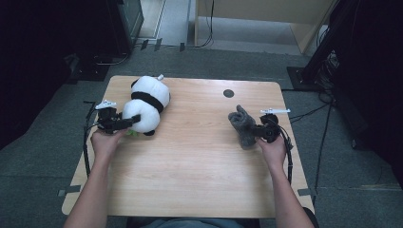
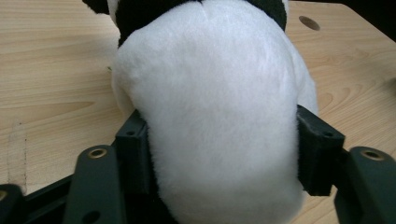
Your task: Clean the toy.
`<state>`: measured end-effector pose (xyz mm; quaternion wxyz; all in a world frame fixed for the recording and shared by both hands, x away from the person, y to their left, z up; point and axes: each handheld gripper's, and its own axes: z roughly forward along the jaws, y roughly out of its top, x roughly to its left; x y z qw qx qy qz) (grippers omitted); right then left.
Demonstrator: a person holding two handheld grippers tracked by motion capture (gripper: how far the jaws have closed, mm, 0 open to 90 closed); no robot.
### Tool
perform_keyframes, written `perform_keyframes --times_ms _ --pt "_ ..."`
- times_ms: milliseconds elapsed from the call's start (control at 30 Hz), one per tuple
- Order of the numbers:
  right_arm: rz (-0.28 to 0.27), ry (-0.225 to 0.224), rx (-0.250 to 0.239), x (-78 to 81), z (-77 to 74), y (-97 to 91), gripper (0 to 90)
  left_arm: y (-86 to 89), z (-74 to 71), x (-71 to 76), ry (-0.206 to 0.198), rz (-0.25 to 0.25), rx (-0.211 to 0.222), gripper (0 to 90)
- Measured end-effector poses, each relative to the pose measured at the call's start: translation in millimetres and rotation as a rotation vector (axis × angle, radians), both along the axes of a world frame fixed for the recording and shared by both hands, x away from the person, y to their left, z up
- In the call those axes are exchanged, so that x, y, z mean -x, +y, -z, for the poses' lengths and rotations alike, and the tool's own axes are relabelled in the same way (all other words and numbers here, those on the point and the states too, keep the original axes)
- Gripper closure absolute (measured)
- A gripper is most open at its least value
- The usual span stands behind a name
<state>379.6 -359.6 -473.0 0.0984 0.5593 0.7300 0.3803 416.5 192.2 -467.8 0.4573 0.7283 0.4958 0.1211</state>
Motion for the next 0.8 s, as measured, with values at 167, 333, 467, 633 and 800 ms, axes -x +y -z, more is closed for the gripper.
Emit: perform_keyframes --times_ms 167,333,467,633,800 --pt "0.0 0.005 0.053 -5.5 9.6 3.7 72.0 2.1 2.7 -1.2 0.001 -0.003 0.012 23.2" --pt "-0.013 0.013 0.059 -8.3 15.5 4.3 61.5 1.6 3.2 -1.6 -0.001 0.01 0.013 17.9" --pt "-0.046 0.004 0.049 -9.4 17.8 4.7 51.5 1.7 3.0 -1.8 0.004 0.003 0.015 16.6" --pt "-0.036 0.002 0.053 -9.1 14.7 3.6 45.1 -1.8 -1.4 -1.6 0.018 -0.002 -0.023 15.7" --pt "-0.019 0.012 0.053 -7.5 11.9 1.4 41.0 -6.4 -6.3 0.0 0.037 0.003 -0.065 13.3"
